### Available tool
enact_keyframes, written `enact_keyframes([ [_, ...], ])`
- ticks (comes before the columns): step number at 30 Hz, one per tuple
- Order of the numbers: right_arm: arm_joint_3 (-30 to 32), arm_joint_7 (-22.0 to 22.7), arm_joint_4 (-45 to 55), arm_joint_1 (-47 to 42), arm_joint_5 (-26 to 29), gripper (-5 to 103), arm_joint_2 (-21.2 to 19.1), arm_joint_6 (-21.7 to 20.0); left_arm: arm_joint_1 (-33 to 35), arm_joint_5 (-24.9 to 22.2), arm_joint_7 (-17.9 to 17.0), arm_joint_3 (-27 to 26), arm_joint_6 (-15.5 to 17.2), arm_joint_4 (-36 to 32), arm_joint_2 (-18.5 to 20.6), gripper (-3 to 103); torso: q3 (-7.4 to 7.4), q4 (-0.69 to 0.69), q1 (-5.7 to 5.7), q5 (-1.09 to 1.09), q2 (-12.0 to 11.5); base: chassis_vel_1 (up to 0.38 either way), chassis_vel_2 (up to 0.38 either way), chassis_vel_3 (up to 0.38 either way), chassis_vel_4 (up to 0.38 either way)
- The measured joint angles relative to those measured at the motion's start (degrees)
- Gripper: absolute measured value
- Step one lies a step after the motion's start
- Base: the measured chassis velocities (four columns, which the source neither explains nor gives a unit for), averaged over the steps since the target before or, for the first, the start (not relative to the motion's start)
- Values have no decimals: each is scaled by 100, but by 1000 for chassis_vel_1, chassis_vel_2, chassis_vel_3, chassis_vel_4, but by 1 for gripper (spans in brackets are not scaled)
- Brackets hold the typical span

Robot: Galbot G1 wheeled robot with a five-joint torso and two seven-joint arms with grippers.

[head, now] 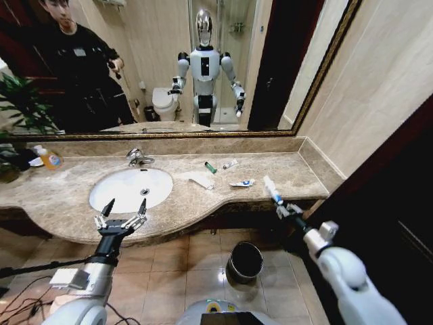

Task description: Pick up the trash from the sink and place it in the trash bin.

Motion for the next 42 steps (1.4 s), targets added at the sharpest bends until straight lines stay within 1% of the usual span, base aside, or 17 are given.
enact_keyframes([
  [1,0,0,0,0,0,27,0,0,0,0,0,0,0,0,0,100,0,0,0,0,0,0,0,0,0],
  [4,-123,-137,-413,-72,-488,27,414,195,0,0,0,0,0,0,0,100,0,0,0,0,-1,0,0,0,0],
  [5,-123,-137,-413,-72,-488,27,414,195,0,0,0,0,0,0,0,100,0,0,0,0,-1,0,0,0,0],
  [7,-189,-233,-852,6,-794,27,699,341,0,0,0,0,0,0,0,100,1,0,0,0,-1,0,0,0,0],
  [8,-189,-233,-852,6,-794,27,699,341,0,0,0,0,0,0,0,100,1,0,0,0,-1,0,0,0,0],
  [11,-246,-340,-1646,257,-1150,27,1073,573,0,0,0,0,0,0,0,100,1,0,0,1,-1,0,0,0,0],
  [12,-246,-340,-1646,257,-1150,27,1073,573,0,0,0,0,0,0,0,100,1,0,0,1,-1,0,0,0,0],
  [16,-259,-356,-2459,585,-1391,27,1371,690,0,0,0,0,0,0,0,100,1,0,1,0,-1,0,0,0,0],
  [17,-259,-356,-2459,585,-1391,27,1371,690,0,0,0,0,0,0,0,100,1,0,1,0,-1,0,0,0,0],
  [22,-252,-391,-3461,1071,-1713,27,1575,904,0,0,0,0,0,0,0,100,1,1,1,0,-1,0,0,0,0],
  [24,-246,-390,-3626,1140,-1797,27,1603,939,0,0,0,0,0,0,0,100,1,1,1,1,-1,0,0,0,0],
  [27,-208,-388,-4373,1435,-2129,27,1741,1147,0,0,0,0,0,0,0,100,1,0,1,1,-1,0,0,0,0],
  [28,-208,-388,-4373,1435,-2129,27,1741,1147,0,0,0,0,0,0,0,100,1,0,1,1,-1,0,0,0,0],
  [30,-173,-343,-4924,1662,-2274,27,1800,1344,0,0,0,0,0,0,0,100,1,1,1,1,-1,0,0,0,0],
  [31,-173,-343,-4924,1662,-2274,27,1800,1344,0,0,0,0,0,0,0,100,1,1,1,1,-1,0,0,0,0],
  [38,-193,-208,-6121,2030,-2316,27,1758,1624,0,0,0,0,0,0,0,100,1,0,1,1,-1,0,0,0,0],
  [42,-193,-172,-6406,2088,-2316,27,1746,1665,0,0,0,0,0,0,0,100,1,0,1,1,-1,0,0,0,0],
])
